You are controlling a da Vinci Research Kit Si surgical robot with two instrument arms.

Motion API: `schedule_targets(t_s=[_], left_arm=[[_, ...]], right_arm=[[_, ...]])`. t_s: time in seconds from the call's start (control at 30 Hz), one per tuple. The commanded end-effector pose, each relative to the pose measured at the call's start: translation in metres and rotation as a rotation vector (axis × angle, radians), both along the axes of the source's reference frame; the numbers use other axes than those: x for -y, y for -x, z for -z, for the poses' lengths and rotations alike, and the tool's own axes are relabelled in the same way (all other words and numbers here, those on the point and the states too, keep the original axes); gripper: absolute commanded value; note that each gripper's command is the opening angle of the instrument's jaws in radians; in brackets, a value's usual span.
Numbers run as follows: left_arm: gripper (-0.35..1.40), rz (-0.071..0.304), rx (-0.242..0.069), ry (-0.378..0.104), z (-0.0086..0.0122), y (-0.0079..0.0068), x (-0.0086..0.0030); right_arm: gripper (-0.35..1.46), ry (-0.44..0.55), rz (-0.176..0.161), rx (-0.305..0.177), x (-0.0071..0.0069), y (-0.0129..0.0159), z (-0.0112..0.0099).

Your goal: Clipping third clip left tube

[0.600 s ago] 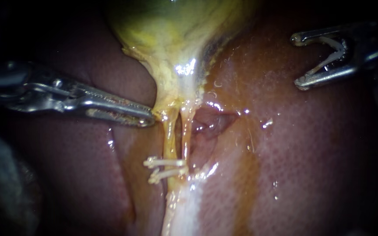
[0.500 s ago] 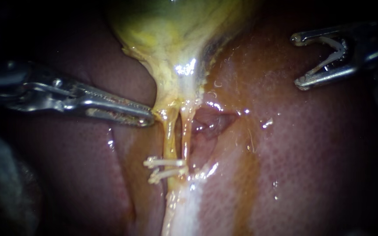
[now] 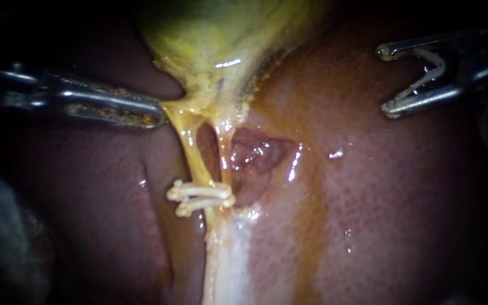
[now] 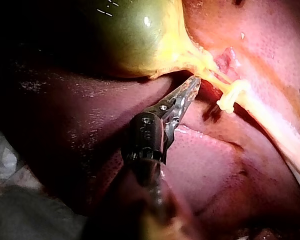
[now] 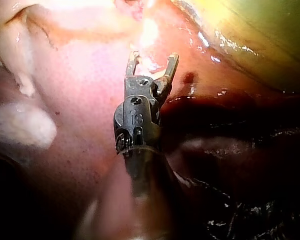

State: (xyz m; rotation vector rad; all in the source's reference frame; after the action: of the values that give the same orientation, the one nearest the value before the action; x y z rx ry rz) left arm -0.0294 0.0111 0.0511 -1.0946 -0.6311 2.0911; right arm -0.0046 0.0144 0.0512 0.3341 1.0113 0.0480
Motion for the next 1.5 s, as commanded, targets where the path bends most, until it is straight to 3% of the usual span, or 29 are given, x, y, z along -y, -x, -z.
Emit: schedule_targets(t_s=[0.03,0.23,0.37,0.63,0.9,1.17,1.5], left_arm=[[-0.35,0.005,-0.003,0.002,0.0003,-0.0001,0.0000],[-0.35,0.007,-0.004,0.003,0.0002,-0.0001,0.0002],[-0.35,0.007,-0.004,0.003,0.0002,-0.0001,0.0002],[-0.35,0.007,-0.005,0.004,-0.0001,-0.0001,0.0002],[-0.35,0.008,-0.005,0.005,-0.0003,-0.0002,0.0002],[-0.35,0.008,-0.006,0.006,-0.0007,-0.0002,0.0002],[-0.35,0.008,-0.006,0.006,-0.0006,-0.0002,0.0002]], right_arm=[[0.50,0.000,0.000,0.000,0.0000,0.0000,0.0000],[0.50,0.000,-0.001,0.000,0.0004,-0.0005,0.0004],[0.50,-0.010,0.014,-0.010,0.0013,-0.0021,0.0011],[0.50,-0.144,-0.016,-0.001,0.0049,-0.0076,0.0024],[0.50,-0.307,-0.043,-0.013,0.0086,-0.0127,0.0024],[0.50,-0.452,-0.091,-0.065,0.0091,-0.0163,0.0023],[0.50,-0.559,-0.122,-0.064,0.0099,-0.0202,0.0001]])
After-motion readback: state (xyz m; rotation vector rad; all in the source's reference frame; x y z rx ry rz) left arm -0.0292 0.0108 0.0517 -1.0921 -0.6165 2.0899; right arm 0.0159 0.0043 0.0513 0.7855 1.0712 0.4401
